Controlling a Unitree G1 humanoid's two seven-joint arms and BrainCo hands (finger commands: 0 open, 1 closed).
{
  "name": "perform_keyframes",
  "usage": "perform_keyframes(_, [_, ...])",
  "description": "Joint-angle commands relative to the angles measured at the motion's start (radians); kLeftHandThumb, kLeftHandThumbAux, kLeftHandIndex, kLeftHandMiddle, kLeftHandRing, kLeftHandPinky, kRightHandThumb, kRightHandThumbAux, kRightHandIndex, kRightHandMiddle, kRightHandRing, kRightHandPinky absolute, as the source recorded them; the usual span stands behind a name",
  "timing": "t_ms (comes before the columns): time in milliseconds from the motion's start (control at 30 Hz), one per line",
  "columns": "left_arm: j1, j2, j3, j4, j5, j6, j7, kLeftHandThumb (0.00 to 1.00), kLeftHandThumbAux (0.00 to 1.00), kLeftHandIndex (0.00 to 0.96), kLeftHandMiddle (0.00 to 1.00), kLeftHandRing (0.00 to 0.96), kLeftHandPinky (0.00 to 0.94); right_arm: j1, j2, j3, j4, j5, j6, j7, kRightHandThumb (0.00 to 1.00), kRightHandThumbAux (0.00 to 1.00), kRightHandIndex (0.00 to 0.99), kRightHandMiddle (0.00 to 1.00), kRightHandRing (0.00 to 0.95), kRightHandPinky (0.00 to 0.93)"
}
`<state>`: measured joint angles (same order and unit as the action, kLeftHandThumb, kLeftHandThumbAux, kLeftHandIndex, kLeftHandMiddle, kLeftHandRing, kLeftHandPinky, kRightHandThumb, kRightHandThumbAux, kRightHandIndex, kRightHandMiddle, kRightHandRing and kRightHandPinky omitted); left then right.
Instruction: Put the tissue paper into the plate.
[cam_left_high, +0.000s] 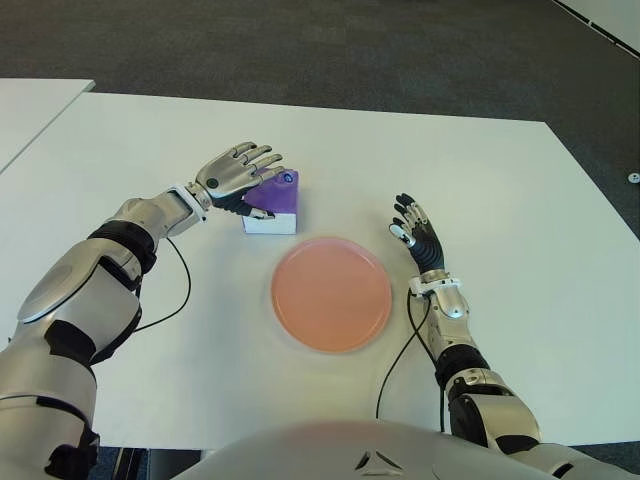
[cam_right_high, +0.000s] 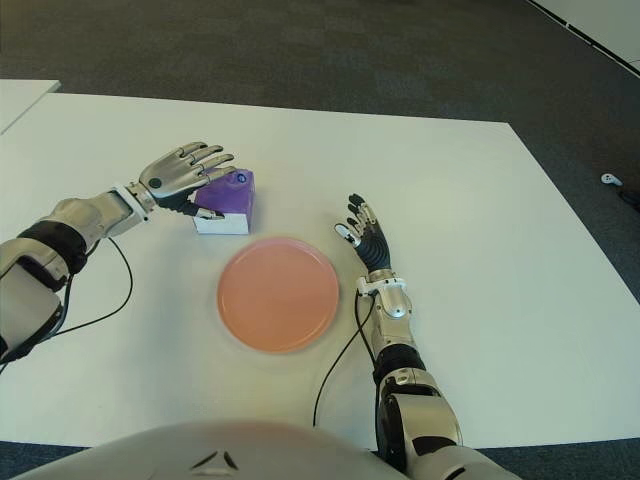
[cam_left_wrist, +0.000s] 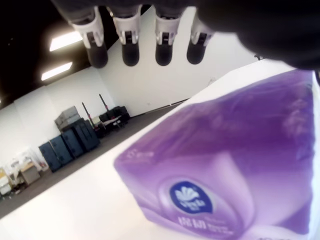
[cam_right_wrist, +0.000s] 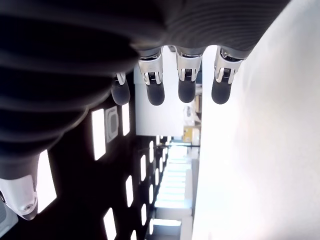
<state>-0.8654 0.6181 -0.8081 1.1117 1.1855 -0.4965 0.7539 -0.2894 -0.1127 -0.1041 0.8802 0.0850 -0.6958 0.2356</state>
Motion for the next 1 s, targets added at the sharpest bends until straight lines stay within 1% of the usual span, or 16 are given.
perform_keyframes(33, [0.003,0.008,-0.011,-0.001,-0.019,-0.045,-0.067,0.314,0.047,0.000,0.000,0.000,0.000,0.148,0.014,0.006,0.098,-0.016,0.032,0.001,0.000,0.538,0.000,0.000,0.000,0.000])
perform_keyframes(133, [0.007,0.013,-0.005,-0.006,-0.031,-0.065,-0.085,0.317,0.048,0.000,0.000,0.000,0.000,0.150,0.015,0.005,0.097,-0.011,0.034,0.005,0.000,0.538,0.000,0.000,0.000,0.000])
perform_keyframes(267, [0.013,0.018,0.010,-0.009,-0.061,-0.097,-0.138,0.321,0.054,0.000,0.000,0.000,0.000,0.148,0.017,0.003,0.100,-0.009,0.031,0.008,0.000,0.536,0.000,0.000,0.000,0.000])
perform_keyframes(400, [0.021,0.020,0.028,-0.013,-0.096,-0.115,-0.177,0.325,0.060,0.000,0.000,0.000,0.000,0.151,0.016,0.006,0.096,-0.014,0.028,0.008,0.000,0.535,0.000,0.000,0.000,0.000])
perform_keyframes(567, [0.027,0.023,0.038,-0.019,-0.124,-0.125,-0.206,0.327,0.061,0.000,0.000,0.000,0.000,0.153,0.014,0.010,0.094,-0.017,0.027,0.011,0.000,0.537,0.000,0.000,0.000,0.000])
perform_keyframes(767, [0.034,0.024,0.054,-0.019,-0.165,-0.148,-0.270,0.342,0.059,0.000,0.000,0.000,0.000,0.155,0.014,0.013,0.087,-0.019,0.028,0.011,0.000,0.544,0.000,0.000,0.000,0.000])
perform_keyframes(1000, [0.043,0.026,0.062,-0.028,-0.184,-0.153,-0.297,0.331,0.057,0.000,0.000,0.000,0.000,0.156,0.014,0.018,0.082,-0.021,0.032,0.009,0.000,0.554,0.000,0.000,0.000,0.000])
